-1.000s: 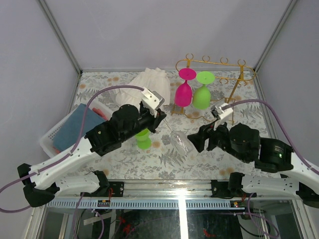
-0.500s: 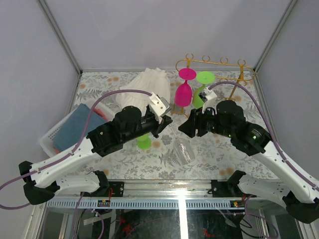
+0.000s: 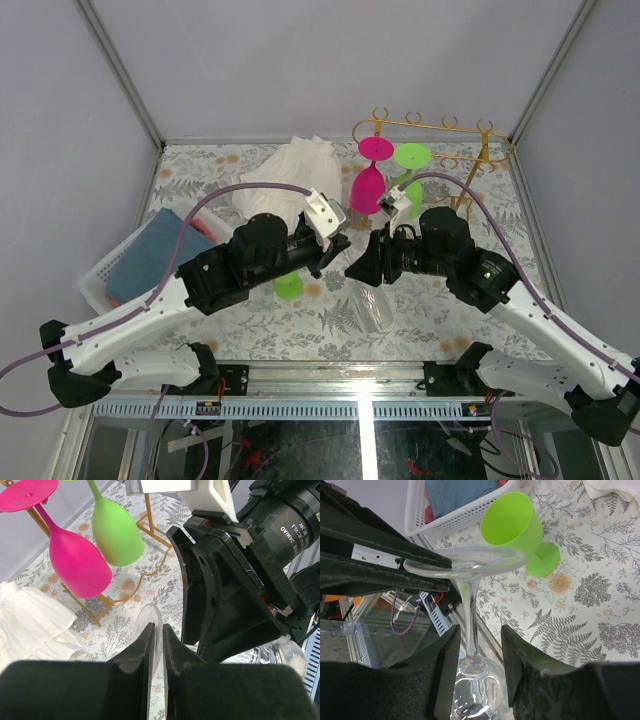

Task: Place the wine glass upside down on the wine glass rack
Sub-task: Turn the wine glass upside down at the wine rack.

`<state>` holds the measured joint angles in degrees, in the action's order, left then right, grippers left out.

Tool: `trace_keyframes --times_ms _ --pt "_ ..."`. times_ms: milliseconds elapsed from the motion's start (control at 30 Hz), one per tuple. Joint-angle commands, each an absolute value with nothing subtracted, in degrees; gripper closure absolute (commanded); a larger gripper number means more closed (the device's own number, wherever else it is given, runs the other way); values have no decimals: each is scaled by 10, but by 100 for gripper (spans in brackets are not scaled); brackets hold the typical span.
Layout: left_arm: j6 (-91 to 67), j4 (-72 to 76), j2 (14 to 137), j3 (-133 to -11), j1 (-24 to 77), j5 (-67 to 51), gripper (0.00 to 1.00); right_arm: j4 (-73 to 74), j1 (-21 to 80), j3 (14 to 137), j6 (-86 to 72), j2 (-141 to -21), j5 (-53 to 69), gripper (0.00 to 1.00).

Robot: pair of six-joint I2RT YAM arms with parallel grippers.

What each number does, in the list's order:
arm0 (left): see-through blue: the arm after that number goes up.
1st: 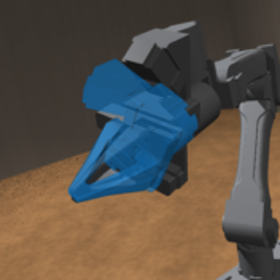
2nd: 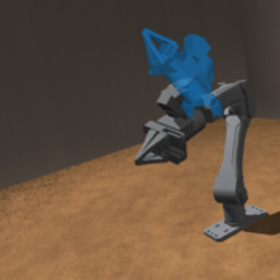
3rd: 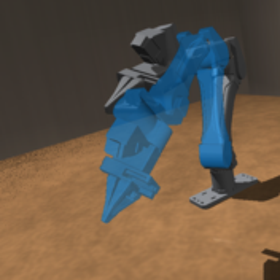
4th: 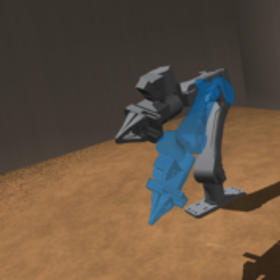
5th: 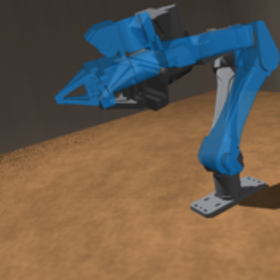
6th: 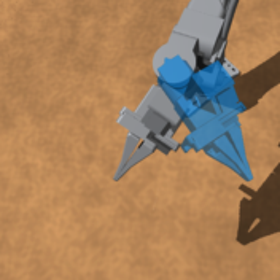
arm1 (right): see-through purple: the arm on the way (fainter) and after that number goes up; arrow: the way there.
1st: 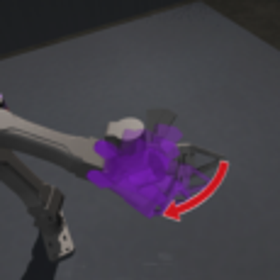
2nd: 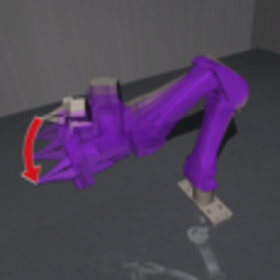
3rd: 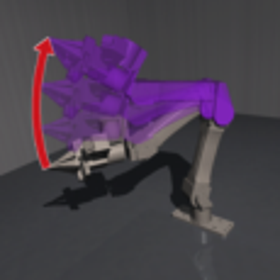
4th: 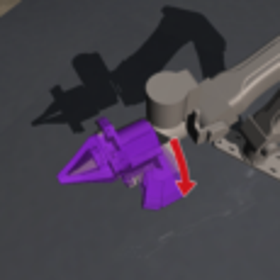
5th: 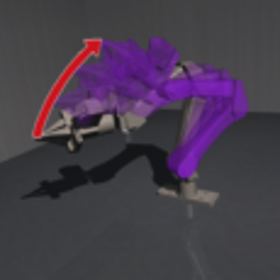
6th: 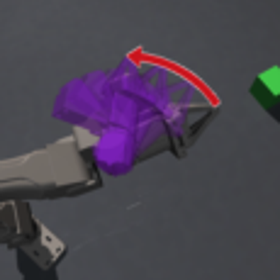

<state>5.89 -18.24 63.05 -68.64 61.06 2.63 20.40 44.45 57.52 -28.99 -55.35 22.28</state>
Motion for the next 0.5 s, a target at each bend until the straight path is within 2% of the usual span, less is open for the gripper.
trace_keyframes --times_ms 0,333,433,467 --pt "66 -156 629 -712 616 39 100 167 440 566 -292 -534 252 55" --pt "71 -157 633 -712 620 52 100 171 441 554 -281 -536 277 66" --pt "71 -158 635 -713 622 56 100 171 440 554 -278 -539 279 74" --pt "72 -159 635 -714 622 58 100 171 440 554 -277 -540 278 80"
